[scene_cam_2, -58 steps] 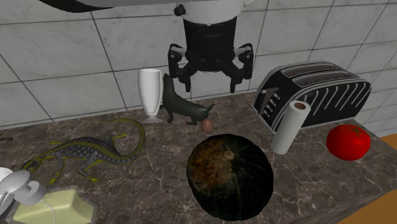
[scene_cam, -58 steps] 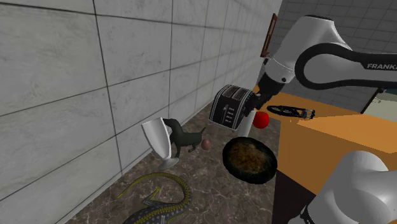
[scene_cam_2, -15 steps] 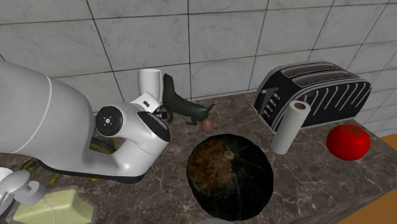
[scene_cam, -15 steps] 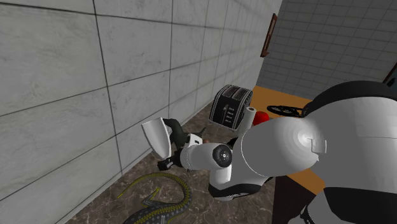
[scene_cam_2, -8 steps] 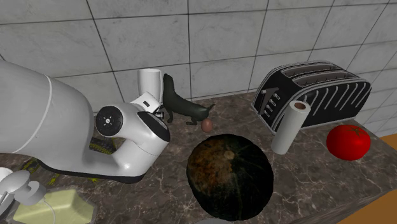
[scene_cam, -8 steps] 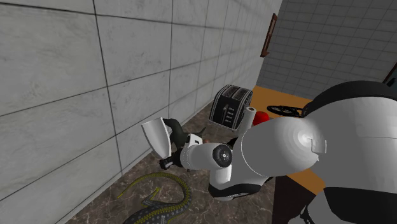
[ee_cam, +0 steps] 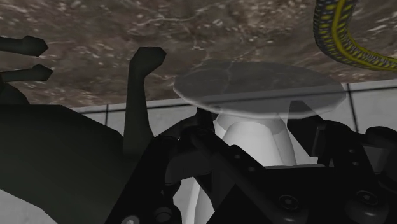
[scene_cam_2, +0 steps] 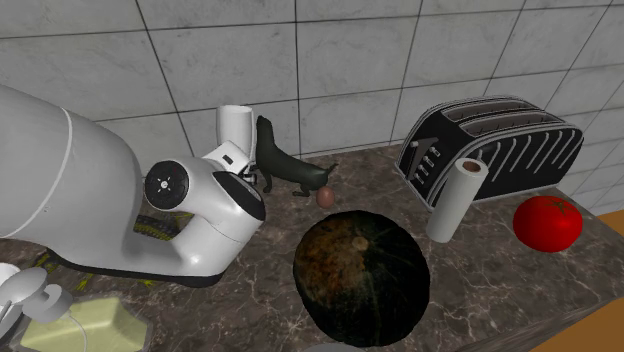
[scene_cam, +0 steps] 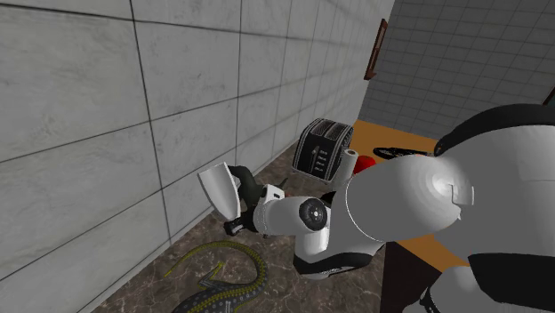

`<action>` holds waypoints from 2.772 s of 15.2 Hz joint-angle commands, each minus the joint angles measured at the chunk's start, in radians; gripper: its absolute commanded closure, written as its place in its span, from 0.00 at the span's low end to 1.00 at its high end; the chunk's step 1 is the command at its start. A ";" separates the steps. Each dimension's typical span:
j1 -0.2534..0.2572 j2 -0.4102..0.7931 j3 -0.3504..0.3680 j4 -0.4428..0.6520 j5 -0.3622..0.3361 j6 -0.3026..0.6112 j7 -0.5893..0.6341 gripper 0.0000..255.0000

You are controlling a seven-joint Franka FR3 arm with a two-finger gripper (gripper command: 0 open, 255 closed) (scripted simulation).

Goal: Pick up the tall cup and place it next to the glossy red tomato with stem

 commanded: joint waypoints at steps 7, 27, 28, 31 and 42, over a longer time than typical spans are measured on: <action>0.100 0.098 -0.136 -0.011 -0.059 -0.078 -0.014 1.00; 0.511 0.298 -0.588 -0.006 -0.148 -0.331 -0.100 1.00; 0.537 0.305 -0.616 -0.003 -0.150 -0.345 -0.106 1.00; 0.619 0.323 -0.700 0.006 -0.152 -0.386 -0.124 1.00; 0.917 0.354 -0.999 0.055 -0.127 -0.537 -0.210 1.00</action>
